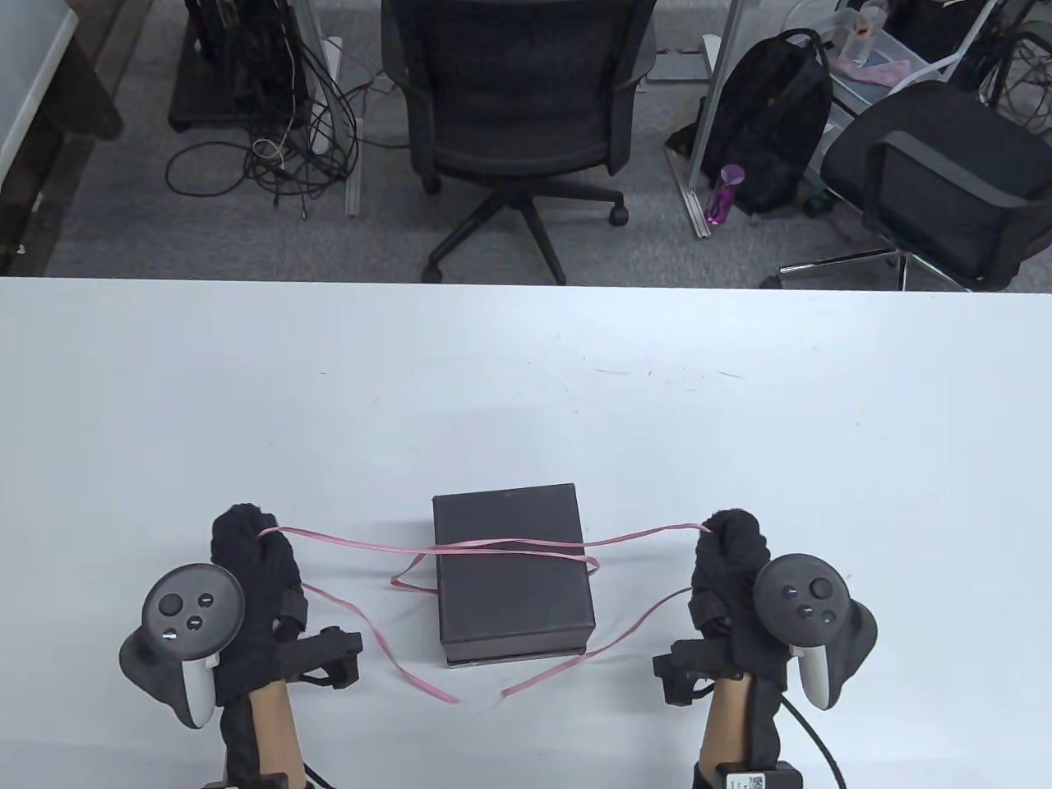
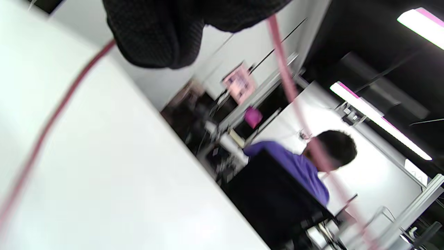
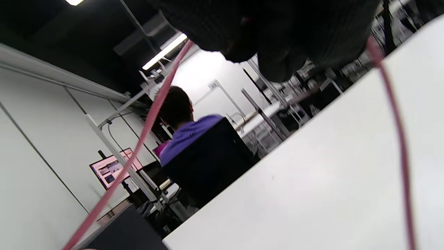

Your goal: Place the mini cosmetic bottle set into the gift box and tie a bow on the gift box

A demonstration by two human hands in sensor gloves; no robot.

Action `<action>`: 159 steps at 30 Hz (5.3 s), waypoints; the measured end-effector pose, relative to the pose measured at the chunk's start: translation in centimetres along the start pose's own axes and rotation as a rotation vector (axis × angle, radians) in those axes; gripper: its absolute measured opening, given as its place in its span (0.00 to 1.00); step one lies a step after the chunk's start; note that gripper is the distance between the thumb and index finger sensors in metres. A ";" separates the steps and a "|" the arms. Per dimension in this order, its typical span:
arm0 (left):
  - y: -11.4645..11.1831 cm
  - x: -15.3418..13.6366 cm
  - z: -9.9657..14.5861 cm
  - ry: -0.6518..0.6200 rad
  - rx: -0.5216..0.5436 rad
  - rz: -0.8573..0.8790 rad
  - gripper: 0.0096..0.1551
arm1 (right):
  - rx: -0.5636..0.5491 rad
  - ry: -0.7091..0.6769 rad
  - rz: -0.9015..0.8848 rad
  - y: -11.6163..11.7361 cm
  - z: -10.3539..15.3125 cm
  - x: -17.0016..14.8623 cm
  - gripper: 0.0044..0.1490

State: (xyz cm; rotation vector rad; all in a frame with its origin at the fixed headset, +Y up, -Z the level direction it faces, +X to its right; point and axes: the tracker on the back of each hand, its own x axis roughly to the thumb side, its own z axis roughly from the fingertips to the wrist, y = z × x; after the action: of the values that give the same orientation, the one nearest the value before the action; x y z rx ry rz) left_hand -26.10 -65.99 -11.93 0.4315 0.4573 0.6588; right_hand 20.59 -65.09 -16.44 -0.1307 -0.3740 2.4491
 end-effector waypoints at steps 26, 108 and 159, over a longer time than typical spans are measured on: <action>-6.2 -3.4 -1.6 0.260 -0.722 -0.527 0.46 | 0.161 0.257 0.427 1.3 -0.4 -2.5 0.37; -10.7 9.2 -2.3 -0.251 -0.826 -0.237 0.27 | 0.687 -0.318 0.091 5.1 1.4 6.4 0.25; -9.0 0.7 1.1 -0.352 -0.341 -0.252 0.26 | 0.748 -0.125 0.459 9.2 1.8 4.3 0.26</action>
State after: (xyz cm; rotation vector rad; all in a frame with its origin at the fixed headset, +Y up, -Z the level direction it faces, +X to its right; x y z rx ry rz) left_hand -20.71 -72.22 -15.85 0.1559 0.0580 0.3941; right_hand 11.42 -69.75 -17.48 0.2877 0.5953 2.8762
